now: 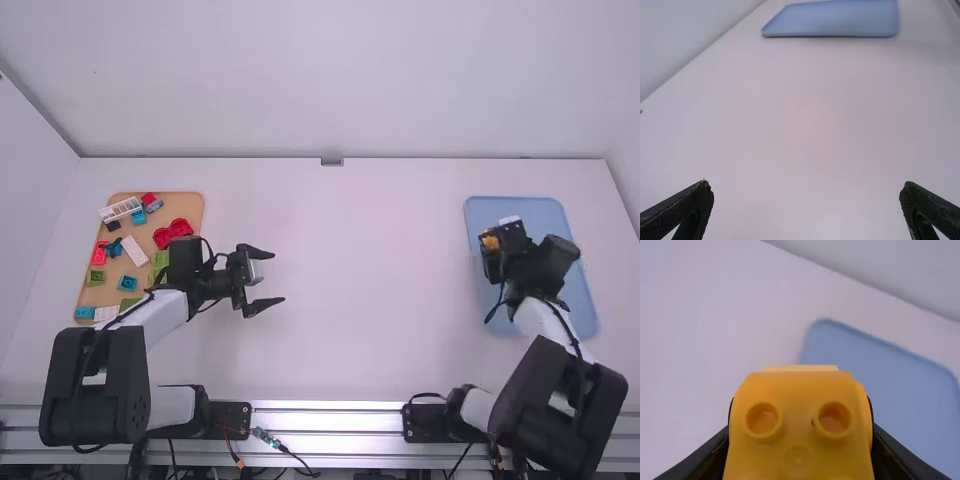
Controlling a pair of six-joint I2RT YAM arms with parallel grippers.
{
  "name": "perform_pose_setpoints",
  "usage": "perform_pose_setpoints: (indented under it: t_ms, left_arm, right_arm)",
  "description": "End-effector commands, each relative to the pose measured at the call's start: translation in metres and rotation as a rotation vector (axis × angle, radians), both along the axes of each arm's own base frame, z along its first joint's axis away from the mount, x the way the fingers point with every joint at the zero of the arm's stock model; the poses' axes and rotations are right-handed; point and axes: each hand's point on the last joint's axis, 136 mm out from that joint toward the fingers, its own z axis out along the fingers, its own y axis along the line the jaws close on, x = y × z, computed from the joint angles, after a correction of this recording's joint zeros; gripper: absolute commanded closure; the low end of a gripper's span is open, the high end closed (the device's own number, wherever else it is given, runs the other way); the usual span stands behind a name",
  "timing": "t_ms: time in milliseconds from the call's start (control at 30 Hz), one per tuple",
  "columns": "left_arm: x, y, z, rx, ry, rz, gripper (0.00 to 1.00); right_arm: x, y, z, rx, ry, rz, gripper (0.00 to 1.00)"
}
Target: Assemble lego blocks to make yellow taxi
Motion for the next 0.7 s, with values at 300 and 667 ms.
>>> perform_pose_setpoints:
  t_ms: [300, 667]
  left_arm:
    - [-0.007, -0.006, -0.001, -0.033, 0.035, -0.025, 0.01]
    - [-0.006, -0.005, -0.002, -0.033, 0.052, -0.015, 0.01]
  right_arm:
    - [-0.005, -0.054, -0.076, 0.183, 0.028, -0.21, 0.86]
    - [0.016, -0.062, -0.11, 0.305, 0.089, -0.26, 0.03]
